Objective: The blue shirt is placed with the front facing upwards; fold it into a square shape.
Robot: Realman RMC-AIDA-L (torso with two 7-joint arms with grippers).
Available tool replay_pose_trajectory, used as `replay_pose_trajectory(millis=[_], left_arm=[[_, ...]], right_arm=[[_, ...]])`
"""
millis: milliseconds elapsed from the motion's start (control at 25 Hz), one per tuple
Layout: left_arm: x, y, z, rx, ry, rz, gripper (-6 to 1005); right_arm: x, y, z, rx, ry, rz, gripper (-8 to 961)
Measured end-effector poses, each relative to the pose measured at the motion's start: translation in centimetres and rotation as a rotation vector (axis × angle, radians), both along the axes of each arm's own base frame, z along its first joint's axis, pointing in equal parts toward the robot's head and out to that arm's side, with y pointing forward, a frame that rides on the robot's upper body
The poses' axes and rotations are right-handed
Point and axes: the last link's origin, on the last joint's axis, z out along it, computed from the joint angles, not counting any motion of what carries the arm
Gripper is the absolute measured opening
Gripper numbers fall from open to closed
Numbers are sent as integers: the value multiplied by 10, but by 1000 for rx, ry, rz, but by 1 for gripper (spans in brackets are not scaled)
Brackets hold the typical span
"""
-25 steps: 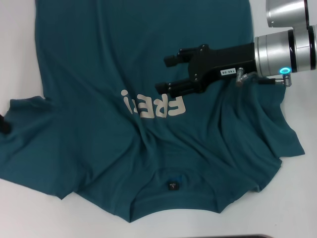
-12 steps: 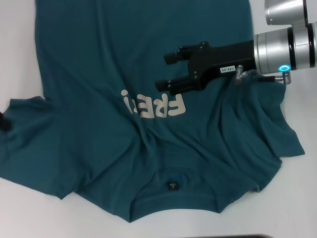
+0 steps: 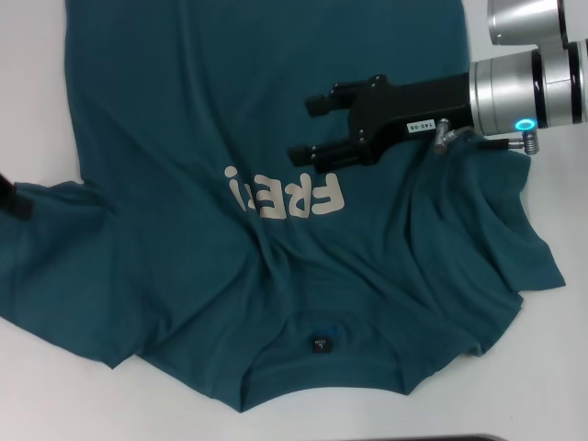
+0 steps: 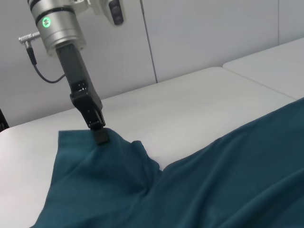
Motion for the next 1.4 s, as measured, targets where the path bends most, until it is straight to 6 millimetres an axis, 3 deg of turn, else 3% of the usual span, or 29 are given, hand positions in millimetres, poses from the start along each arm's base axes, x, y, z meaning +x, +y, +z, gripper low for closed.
replay_pose_trajectory(millis=[440, 760, 1400], left_arm=[[20, 11, -1, 0, -57, -20, 24], [37, 18, -14, -4, -98, -5, 26], [48, 36, -33, 92, -150, 87, 30]], right_arm=[[-1, 1, -1, 4, -2, 7, 878], [-1, 2, -2, 14, -7, 7, 878], [-1, 3, -4, 21, -19, 8, 877]])
